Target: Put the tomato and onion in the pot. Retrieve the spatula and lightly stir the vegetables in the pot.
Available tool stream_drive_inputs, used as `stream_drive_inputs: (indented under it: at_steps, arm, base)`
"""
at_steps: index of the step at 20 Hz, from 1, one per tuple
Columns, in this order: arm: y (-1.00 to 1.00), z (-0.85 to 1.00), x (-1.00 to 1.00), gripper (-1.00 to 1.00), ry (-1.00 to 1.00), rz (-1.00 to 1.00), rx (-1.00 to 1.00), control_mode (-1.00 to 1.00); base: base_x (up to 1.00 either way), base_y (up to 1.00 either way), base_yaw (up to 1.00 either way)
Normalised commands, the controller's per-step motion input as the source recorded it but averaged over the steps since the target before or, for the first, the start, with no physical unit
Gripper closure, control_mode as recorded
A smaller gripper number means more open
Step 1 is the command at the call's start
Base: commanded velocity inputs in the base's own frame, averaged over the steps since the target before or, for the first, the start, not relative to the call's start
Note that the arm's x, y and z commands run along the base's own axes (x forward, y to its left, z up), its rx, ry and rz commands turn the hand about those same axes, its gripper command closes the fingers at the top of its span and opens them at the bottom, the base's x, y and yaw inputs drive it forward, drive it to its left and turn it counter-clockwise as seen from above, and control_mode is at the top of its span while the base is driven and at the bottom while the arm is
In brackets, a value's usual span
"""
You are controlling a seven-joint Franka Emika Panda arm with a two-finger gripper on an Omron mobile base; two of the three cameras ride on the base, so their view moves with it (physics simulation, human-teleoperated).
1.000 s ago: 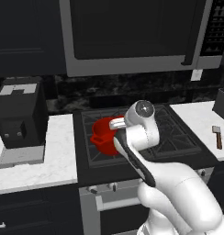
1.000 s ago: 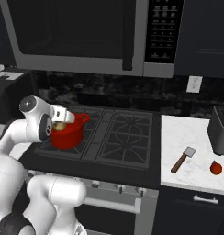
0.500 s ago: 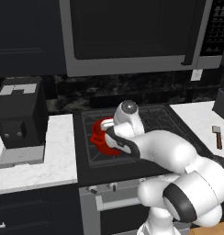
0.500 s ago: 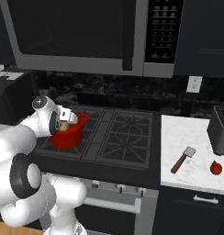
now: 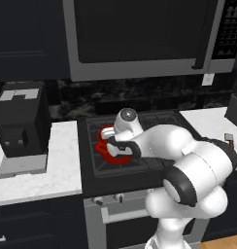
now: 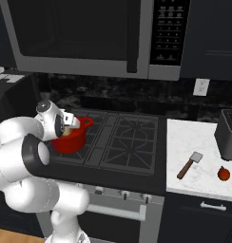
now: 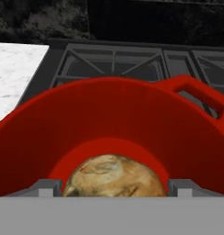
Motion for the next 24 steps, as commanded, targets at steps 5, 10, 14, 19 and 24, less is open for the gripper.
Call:
stream_drive_inputs:
  at_steps: [5,10,14,19,24]
  arm:
    - [0.00,-0.12,0.29,-1.00,0.00,0.00,0.00,-1.00]
    - [0.00,-0.01,0.05,-1.00,0.00,0.00,0.00,-1.00]
    - [0.00,0.17,-0.03,-1.00,-0.01,0.00,0.00,-1.00]
    - [0.00,0.53,-0.32,-1.00,-0.02,0.00,0.00,-1.00]
    - [-0.04,0.63,-0.96,-1.00,0.00,0.00,0.01,-1.00]
  base:
    - [0.00,0.00,0.00]
    - [0.00,0.00,0.00]
    - [0.00,0.00,0.00]
    - [0.00,0.00,0.00]
    - [0.00,0.00,0.00]
